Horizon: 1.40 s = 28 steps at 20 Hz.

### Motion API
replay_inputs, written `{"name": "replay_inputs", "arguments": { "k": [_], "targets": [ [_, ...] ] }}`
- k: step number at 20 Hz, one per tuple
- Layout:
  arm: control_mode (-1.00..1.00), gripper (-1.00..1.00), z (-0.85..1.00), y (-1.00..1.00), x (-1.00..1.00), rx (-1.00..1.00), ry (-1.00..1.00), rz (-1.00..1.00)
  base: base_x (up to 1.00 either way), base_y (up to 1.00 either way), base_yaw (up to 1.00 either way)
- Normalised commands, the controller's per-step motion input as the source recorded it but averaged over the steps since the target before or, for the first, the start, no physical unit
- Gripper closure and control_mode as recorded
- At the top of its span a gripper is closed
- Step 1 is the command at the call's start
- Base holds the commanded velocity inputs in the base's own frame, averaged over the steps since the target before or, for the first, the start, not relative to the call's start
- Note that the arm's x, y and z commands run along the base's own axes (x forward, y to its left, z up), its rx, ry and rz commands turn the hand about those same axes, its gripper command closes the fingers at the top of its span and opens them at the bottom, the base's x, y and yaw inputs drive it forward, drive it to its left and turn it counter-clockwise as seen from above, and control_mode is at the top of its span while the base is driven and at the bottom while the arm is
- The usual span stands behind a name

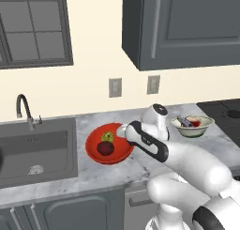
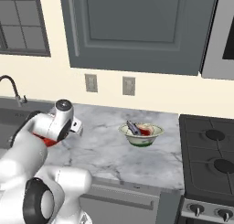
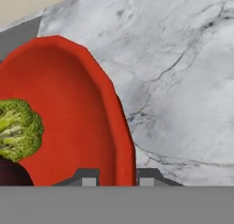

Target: Place the bowl with the broccoli and potato on the second highest shelf of the fridge. Place the bowl with the steak and fish on the top shelf of the fridge.

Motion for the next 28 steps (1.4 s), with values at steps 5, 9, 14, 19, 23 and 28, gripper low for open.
{"name": "replay_inputs", "arguments": {
  "k": [5,9,14,19,23,28],
  "targets": [
    [-1.00,1.00,0.77,-0.01,-0.32,0.09,-0.03,-0.08,0.00,0.00,0.00],
    [-1.00,1.00,0.77,-0.07,-0.28,0.04,0.00,-0.11,0.00,0.00,0.00],
    [-1.00,1.00,0.76,-0.19,-0.21,0.04,0.00,-0.12,0.00,0.00,0.00],
    [-1.00,1.00,0.68,-0.40,-0.39,0.10,0.00,-0.08,0.00,0.00,0.00],
    [-1.00,1.00,0.50,-0.33,-0.50,0.07,0.00,-0.08,0.00,0.00,0.00],
    [-1.00,1.00,0.26,-0.17,-0.58,0.01,0.00,-0.05,0.00,0.00,0.00]
  ]
}}
